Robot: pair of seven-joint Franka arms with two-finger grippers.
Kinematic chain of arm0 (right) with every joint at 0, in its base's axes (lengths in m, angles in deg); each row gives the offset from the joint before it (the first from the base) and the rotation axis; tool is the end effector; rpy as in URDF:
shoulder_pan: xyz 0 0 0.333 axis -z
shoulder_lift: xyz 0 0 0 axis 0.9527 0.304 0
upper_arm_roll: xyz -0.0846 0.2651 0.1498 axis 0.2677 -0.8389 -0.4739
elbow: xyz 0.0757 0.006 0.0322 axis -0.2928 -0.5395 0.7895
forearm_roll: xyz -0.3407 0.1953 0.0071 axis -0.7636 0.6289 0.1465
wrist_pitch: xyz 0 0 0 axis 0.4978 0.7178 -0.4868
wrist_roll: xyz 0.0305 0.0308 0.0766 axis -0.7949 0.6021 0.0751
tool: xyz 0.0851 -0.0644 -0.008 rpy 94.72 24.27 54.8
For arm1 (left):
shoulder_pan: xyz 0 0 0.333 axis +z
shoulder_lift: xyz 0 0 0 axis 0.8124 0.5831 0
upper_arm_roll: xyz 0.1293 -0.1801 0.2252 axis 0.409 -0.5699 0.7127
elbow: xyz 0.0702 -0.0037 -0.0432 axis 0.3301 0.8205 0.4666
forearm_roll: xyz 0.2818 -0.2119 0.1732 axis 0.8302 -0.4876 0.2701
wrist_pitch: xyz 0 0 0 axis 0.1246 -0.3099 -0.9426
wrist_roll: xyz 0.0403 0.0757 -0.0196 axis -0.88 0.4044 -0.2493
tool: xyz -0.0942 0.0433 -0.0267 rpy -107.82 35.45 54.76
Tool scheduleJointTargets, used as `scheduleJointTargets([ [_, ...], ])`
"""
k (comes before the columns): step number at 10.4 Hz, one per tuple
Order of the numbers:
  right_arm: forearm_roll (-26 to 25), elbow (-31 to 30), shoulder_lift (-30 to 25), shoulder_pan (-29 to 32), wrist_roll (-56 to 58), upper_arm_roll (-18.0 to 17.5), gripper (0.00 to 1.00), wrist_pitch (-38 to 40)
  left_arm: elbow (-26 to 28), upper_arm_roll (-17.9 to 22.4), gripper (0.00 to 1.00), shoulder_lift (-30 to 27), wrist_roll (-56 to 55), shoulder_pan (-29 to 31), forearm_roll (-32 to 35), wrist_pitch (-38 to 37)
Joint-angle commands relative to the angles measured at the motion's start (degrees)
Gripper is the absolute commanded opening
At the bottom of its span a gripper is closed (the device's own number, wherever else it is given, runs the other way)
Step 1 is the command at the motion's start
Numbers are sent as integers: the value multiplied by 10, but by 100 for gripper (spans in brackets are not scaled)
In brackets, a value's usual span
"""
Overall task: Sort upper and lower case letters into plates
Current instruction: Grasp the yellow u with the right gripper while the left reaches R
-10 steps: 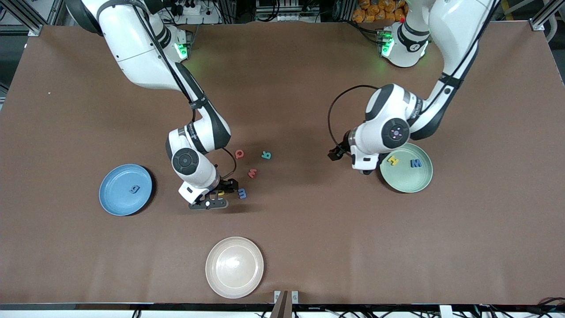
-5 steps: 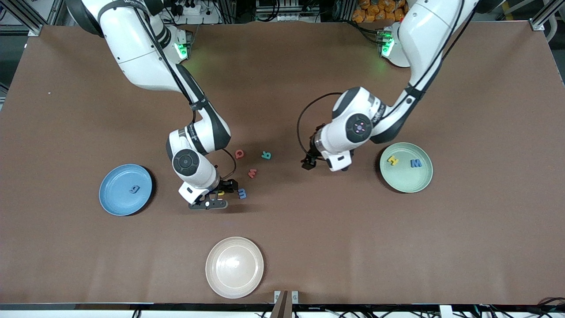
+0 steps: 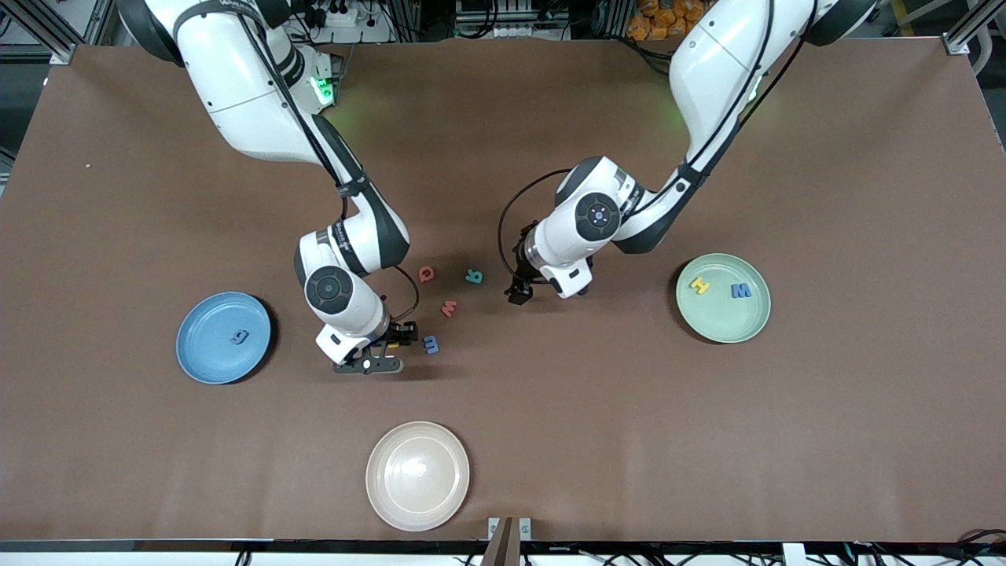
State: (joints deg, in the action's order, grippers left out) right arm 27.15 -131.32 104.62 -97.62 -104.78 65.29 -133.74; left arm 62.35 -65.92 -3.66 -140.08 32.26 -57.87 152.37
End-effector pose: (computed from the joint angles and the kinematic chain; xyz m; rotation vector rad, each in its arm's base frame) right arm 0.6268 0.2782 0.1757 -3.1120 -0.0482 -0.0111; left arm 0.5030 -0.4732 0.2214 2.1381 1.9232 -0.4750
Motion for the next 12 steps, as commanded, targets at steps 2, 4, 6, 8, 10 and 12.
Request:
scheduleJointTargets([
  [2, 11, 5, 7, 0, -8, 0, 0, -2, -39, 33, 100, 38, -41, -60, -11, 25],
  [4, 12, 5, 4, 4, -8, -1, 0, -1, -73, 78, 100, 67, -70, -118, -9, 38],
  [6, 12, 8, -18, 25, 1, -1, 0, 3, -77, 95, 100, 75, -57, -129, -9, 39],
  [8, 7, 8, -36, 54, 1, 3, 0, 5, -97, 95, 100, 87, -20, -133, -7, 41],
  [10, 5, 1, -61, 124, 67, 3, 0, 18, -116, 96, 100, 105, -11, -146, -7, 42],
  [12, 6, -8, -89, 195, 164, 2, 0, 80, -114, 98, 100, 106, 17, -153, -4, 42],
])
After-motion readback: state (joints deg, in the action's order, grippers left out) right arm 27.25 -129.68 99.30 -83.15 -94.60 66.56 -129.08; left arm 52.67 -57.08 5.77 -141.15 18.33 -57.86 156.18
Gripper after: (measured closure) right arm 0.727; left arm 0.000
